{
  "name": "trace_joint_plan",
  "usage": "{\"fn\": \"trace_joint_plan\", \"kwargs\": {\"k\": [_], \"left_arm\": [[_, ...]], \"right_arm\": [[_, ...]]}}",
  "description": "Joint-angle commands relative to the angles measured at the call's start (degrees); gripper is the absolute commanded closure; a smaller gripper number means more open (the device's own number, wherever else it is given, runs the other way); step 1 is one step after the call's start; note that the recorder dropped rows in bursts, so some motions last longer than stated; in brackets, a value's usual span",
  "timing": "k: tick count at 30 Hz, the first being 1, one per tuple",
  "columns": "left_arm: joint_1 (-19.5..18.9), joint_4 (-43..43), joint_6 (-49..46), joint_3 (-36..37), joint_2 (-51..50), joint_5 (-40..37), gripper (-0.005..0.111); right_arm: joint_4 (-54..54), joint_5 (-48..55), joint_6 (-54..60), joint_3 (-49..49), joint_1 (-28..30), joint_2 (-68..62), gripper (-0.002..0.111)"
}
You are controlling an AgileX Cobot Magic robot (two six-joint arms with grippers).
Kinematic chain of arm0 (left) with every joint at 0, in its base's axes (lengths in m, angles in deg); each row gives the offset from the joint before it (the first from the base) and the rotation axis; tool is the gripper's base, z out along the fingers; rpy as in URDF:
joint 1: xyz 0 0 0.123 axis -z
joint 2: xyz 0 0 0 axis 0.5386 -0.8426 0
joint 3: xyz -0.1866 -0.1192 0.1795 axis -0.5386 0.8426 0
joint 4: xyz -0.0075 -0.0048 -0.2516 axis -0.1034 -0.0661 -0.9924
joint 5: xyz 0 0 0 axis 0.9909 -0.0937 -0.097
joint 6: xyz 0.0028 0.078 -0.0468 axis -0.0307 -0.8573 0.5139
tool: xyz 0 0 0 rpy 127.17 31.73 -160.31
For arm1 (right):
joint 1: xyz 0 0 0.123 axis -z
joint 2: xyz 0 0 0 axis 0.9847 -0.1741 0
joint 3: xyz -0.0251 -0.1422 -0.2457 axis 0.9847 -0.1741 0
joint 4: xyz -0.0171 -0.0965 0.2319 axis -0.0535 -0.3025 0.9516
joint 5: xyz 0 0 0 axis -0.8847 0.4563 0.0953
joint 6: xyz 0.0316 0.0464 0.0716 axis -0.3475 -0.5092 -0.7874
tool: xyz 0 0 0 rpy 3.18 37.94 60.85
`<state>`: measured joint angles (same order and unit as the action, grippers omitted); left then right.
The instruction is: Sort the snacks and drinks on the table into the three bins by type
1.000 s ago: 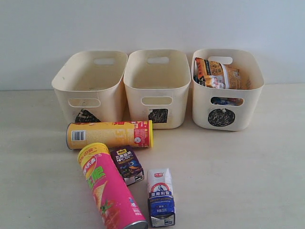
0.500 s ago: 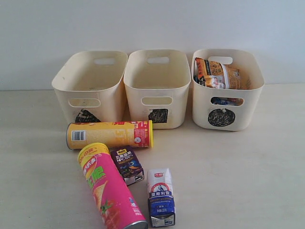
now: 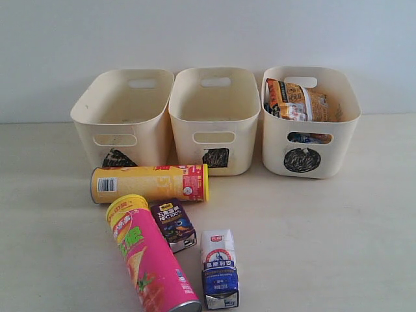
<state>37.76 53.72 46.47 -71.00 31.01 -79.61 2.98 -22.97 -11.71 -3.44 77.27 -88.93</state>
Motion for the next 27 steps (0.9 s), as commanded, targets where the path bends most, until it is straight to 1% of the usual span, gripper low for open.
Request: {"fn": "trace_joint_plan", "kwargs": {"k": [1, 2, 6, 11, 16, 20, 27], "left_arm": [[0.02, -0.44, -0.28, 0.19, 0.24, 0.39, 0.101], [0.02, -0.44, -0.28, 0.19, 0.24, 0.39, 0.101], [0.02, -0.44, -0.28, 0.19, 0.24, 0.39, 0.101], [0.02, -0.44, -0.28, 0.19, 0.24, 0.5, 0.101], [0.02, -0.44, -0.28, 0.19, 0.24, 0.5, 0.101], [0.02, -0.44, -0.28, 0.19, 0.24, 0.5, 0.101], [0.02, -0.44, -0.28, 0.19, 0.24, 0.26, 0.101]], "right_arm": [[-0.22, -4.92, 2.89, -8.31, 0.42, 9.3, 0.108], [0.31, -4.92, 2.76, -10.5, 0.42, 12.57, 0.108], [0.53, -4.65, 2.76, -14.65, 0.42, 17.06, 0.108], [1.93, -5.2, 2.76, -16.8, 0.42, 17.62, 0.108], [7.52, -6.92, 5.74, -18.85, 0.42, 18.06, 0.108], [9.85, -9.66, 6.0, -21.77, 0.42, 21.58, 0.108], [12.73, -10.7, 7.24, -26.9, 0.42, 21.58, 0.108]]}}
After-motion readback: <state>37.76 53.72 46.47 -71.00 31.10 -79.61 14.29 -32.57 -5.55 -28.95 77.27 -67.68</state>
